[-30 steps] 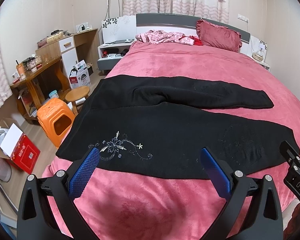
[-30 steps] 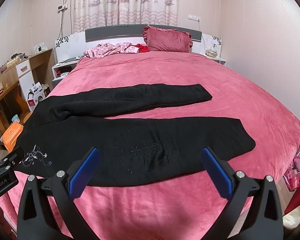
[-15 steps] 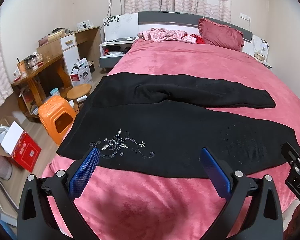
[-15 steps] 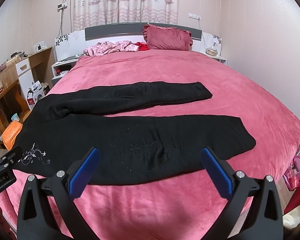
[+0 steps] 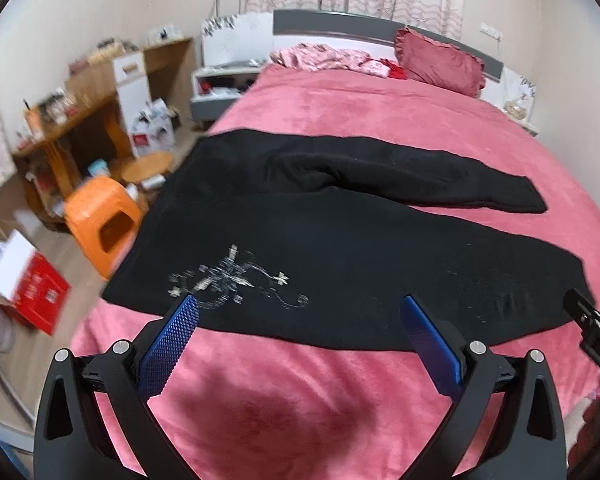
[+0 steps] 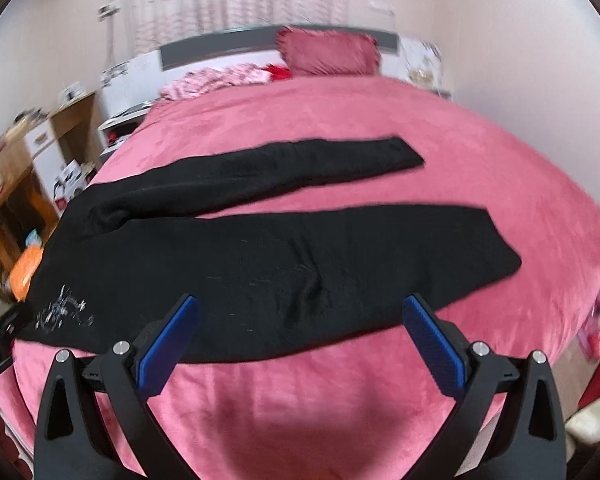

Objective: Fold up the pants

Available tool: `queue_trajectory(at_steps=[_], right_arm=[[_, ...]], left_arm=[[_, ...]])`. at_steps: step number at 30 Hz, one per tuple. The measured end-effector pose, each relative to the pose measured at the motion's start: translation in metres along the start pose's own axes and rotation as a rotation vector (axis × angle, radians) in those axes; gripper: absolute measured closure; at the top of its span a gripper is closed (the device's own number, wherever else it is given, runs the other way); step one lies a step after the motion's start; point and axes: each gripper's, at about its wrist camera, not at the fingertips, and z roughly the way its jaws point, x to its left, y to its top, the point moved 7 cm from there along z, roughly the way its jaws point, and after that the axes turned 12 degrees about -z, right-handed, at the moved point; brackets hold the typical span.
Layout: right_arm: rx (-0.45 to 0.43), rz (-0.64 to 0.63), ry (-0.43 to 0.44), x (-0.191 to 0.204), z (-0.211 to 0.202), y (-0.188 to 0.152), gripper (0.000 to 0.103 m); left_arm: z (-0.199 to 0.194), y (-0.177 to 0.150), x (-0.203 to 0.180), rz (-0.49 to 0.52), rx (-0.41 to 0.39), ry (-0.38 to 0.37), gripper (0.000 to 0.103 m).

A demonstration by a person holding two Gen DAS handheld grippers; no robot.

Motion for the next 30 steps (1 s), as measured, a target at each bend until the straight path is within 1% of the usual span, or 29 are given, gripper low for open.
queue_trajectory(at_steps=[1, 2, 3, 4, 5, 6, 8, 9, 11, 12, 14, 17, 19, 21, 23, 25, 28, 30], right_arm=[[0.025, 0.049, 0.011, -0.012, 0.007, -0.003, 0.002], [0.043, 0.089, 0.021, -0.022, 0.01, -0.007, 0.002], [0.064, 0.148, 0.038, -0.036, 0.016, -0.011, 0.002], [0.084, 0.204, 0.054, -0.05, 0.023, -0.015, 0.002], [0.097, 0.233, 0.062, -0.058, 0.026, -0.017, 0.002], [0.108, 0.264, 0.066, -0.069, 0.03, -0.02, 0.004], [0.121, 0.321, 0.065, -0.092, 0.038, -0.027, 0.015], [0.126, 0.343, 0.07, -0.102, 0.041, -0.029, 0.018], [0.132, 0.39, 0.086, -0.121, 0.047, -0.035, 0.026], [0.131, 0.414, 0.096, -0.13, 0.049, -0.038, 0.027], [0.127, 0.471, 0.119, -0.148, 0.054, -0.044, 0.03], [0.105, 0.573, 0.154, -0.176, 0.059, -0.054, 0.031], [0.096, 0.616, 0.163, -0.188, 0.063, -0.06, 0.031], [0.089, 0.664, 0.18, -0.2, 0.068, -0.066, 0.035], [0.078, 0.727, 0.22, -0.212, 0.076, -0.071, 0.041], [0.074, 0.784, 0.245, -0.214, 0.081, -0.078, 0.045], [0.038, 0.849, 0.282, -0.221, 0.084, -0.08, 0.045], [0.022, 0.84, 0.285, -0.222, 0.083, -0.076, 0.046]], left_arm=[[0.003, 0.0, 0.003, -0.02, 0.013, -0.032, 0.003], [0.006, 0.0, 0.009, -0.057, 0.023, -0.092, 0.003], [0.009, 0.0, 0.012, -0.088, 0.022, -0.135, 0.003], [0.011, 0.001, 0.019, -0.131, 0.018, -0.178, 0.003], [0.015, 0.003, 0.03, -0.195, 0.016, -0.22, 0.003], [0.019, 0.004, 0.038, -0.238, 0.022, -0.235, 0.003], [0.032, 0.003, 0.058, -0.332, 0.06, -0.224, 0.003], [0.041, 0.002, 0.074, -0.385, 0.083, -0.204, 0.003], [0.049, 0.0, 0.094, -0.433, 0.084, -0.179, 0.003], [0.053, 0.0, 0.107, -0.449, 0.072, -0.142, 0.003], [0.059, -0.001, 0.126, -0.461, 0.053, -0.111, 0.003], [0.066, -0.002, 0.144, -0.485, 0.04, -0.109, 0.003], [0.069, -0.004, 0.151, -0.5, 0.037, -0.116, 0.003], [0.074, -0.005, 0.153, -0.514, 0.035, -0.14, 0.003], [0.078, -0.004, 0.154, -0.515, 0.034, -0.16, 0.004], [0.085, -0.005, 0.156, -0.524, 0.043, -0.173, 0.01], [0.093, -0.008, 0.161, -0.537, 0.07, -0.154, 0.018], [0.093, -0.006, 0.164, -0.554, 0.057, -0.17, 0.018]])
